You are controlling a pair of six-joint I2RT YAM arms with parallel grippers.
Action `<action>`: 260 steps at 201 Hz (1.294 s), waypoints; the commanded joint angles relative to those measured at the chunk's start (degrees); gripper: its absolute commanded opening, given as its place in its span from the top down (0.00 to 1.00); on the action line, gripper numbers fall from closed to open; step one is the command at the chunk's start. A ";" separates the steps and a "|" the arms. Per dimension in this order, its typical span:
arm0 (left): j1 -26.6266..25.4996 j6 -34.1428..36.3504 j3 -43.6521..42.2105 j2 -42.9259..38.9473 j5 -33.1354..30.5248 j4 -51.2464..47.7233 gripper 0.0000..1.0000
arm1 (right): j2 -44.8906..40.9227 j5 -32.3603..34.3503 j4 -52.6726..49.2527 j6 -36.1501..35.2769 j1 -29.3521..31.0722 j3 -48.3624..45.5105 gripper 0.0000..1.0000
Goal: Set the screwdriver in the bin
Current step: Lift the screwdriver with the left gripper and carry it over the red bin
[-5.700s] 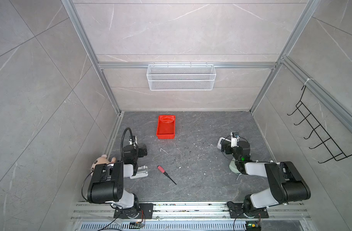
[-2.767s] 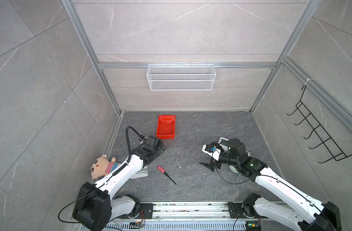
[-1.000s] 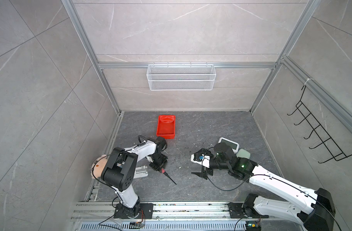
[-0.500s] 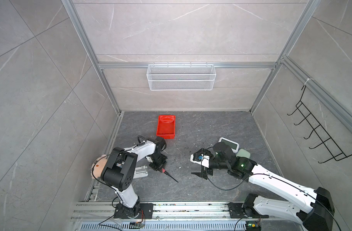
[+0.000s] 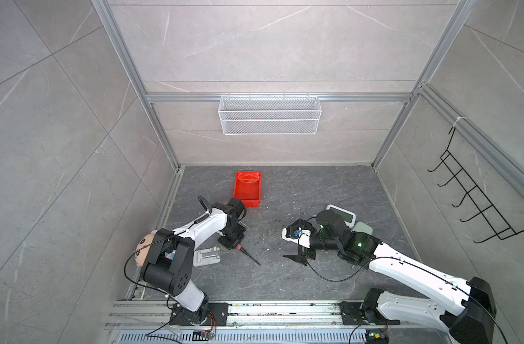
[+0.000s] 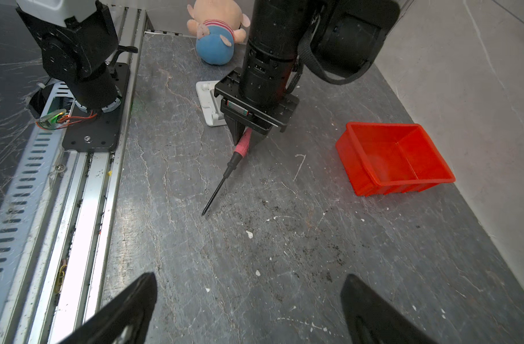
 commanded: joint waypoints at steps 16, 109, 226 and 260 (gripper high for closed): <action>0.17 3.55 4.39 -4.47 -4.55 -3.36 1.00 | 0.99 -0.14 1.77 1.82 0.30 2.30 0.01; 0.17 28.25 18.26 -4.13 -13.27 -1.26 1.00 | 2.44 4.52 6.11 6.23 0.29 3.76 0.01; 0.56 57.80 38.61 11.01 -25.43 8.17 1.00 | 6.02 16.74 12.22 10.99 0.34 5.43 0.01; 1.14 59.36 44.93 17.38 -24.07 7.92 1.00 | 8.81 19.11 16.85 12.26 0.34 6.13 0.01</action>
